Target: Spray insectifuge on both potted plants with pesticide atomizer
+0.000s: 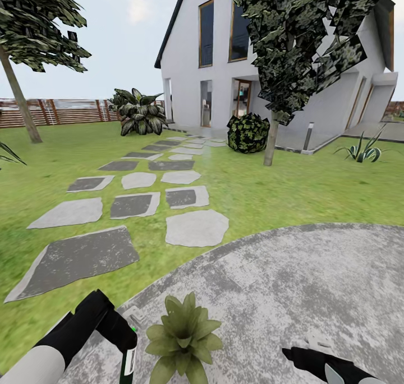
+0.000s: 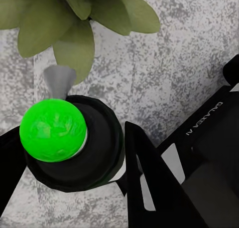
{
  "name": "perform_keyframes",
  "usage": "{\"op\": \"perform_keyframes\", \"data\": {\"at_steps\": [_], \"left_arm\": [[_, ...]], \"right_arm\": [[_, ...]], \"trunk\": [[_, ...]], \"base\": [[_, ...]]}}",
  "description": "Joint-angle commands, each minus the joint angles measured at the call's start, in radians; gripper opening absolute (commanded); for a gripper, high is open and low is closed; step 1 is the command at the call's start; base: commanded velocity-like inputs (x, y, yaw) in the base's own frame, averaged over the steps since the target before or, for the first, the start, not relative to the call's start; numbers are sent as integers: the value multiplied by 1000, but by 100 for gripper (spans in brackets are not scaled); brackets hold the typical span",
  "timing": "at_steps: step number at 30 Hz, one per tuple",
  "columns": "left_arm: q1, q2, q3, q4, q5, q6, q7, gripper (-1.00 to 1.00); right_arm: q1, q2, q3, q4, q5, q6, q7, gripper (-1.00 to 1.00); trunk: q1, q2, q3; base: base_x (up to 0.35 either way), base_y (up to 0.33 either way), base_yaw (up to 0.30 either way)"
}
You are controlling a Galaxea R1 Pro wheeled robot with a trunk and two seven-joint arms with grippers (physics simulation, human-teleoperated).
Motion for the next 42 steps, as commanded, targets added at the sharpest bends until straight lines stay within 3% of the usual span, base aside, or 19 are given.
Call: {"op": "perform_keyframes", "data": {"at_steps": [1, 18, 24, 28, 37, 42], "left_arm": [[-1, 1, -2, -2, -5, 7, -6, -100], [2, 2, 1, 64, -10, 7, 26, -100], [2, 2, 2, 65, -9, 6, 35, -100], [2, 2, 0, 65, -9, 6, 35, -100], [2, 2, 2, 65, -10, 7, 35, -100], [2, 3, 2, 65, -10, 7, 35, -100]], "right_arm": [[0, 0, -3, 0, -9, 3, 5, 100], [0, 0, -3, -1, -12, 4, 3, 100], [0, 0, -3, -1, -10, 3, 3, 100], [0, 0, -3, -1, -8, 3, 4, 100], [0, 0, -3, -1, -9, 3, 5, 100], [0, 0, -3, -1, -9, 3, 4, 100]], "trunk": [[0, -1, -1], [0, -1, -24], [23, -43, -52], [23, -43, -54], [57, -106, -84], [61, -113, -94]], "base": [[7, 0, 0], [1, 0, 0], [0, 0, 0], [0, 0, 0], [0, 0, 0], [0, 0, 0]]}}
